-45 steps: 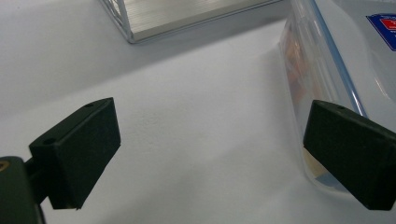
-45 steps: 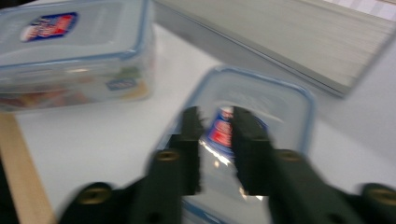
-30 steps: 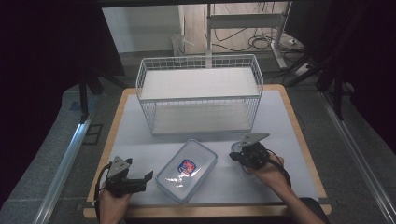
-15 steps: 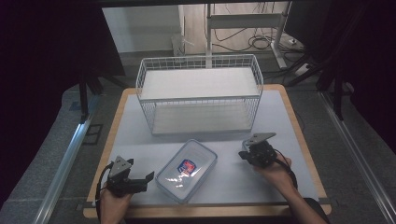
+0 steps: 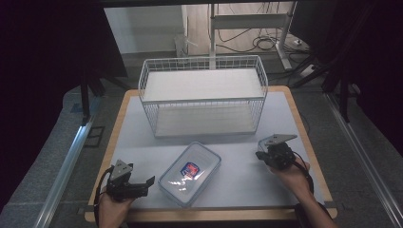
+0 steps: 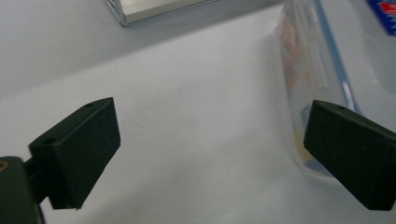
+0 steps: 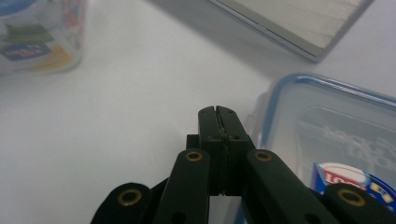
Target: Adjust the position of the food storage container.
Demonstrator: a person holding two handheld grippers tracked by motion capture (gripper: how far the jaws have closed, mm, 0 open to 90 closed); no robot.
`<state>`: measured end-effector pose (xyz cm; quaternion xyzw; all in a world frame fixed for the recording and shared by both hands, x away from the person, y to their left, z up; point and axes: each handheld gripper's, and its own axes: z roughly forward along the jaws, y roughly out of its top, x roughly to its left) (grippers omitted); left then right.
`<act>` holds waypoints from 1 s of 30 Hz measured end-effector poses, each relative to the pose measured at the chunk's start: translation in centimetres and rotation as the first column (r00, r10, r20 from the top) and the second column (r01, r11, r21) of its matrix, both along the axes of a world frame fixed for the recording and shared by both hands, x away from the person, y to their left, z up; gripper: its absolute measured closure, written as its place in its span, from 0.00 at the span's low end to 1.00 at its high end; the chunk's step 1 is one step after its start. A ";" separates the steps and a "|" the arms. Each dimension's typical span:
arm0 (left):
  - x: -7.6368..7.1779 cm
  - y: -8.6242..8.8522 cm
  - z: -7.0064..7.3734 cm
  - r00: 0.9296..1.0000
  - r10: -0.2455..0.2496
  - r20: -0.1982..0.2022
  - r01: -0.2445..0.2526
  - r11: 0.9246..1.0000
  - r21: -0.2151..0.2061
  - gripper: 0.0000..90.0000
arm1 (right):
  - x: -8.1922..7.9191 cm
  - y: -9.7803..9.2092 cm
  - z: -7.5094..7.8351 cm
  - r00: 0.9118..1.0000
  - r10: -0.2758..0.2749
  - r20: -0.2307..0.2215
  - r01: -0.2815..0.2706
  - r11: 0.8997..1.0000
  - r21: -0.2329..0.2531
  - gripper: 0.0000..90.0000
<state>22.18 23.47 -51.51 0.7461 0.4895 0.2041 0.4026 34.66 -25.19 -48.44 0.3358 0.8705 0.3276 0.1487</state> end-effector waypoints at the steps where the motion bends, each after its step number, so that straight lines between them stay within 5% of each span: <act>1: -0.6 0.1 0.5 1.000 -0.004 0.005 0.005 0.999 -0.053 0.06 | -0.2 0.2 0.1 1.000 0.008 0.008 -0.008 1.000 0.013 1.00; 6: -2.0 -0.5 0.8 0.999 -0.042 -0.004 0.042 0.997 -0.061 0.27 | -0.6 0.5 0.2 1.000 0.022 0.022 -0.023 0.999 0.032 1.00; 10: -3.8 -1.7 0.8 0.998 -0.048 -0.031 0.047 0.998 -0.032 0.61 | -0.9 0.8 0.3 0.999 0.039 0.030 -0.041 0.997 0.059 1.00; 15: -5.2 -2.4 0.3 0.991 -0.107 -0.082 0.101 0.992 -0.080 0.91 | -1.0 1.1 0.4 0.998 0.053 0.036 -0.056 0.996 0.068 0.99; 23: -4.5 -4.7 -0.5 0.975 -0.165 -0.146 0.159 0.986 -0.055 0.97 | -1.4 1.7 0.4 0.996 0.075 0.040 -0.078 0.994 0.073 0.99; 30: -3.4 -5.0 -1.0 0.977 -0.143 -0.159 0.139 0.990 -0.035 0.98 | -1.4 3.2 0.1 0.994 0.108 0.028 -0.110 0.990 0.083 0.99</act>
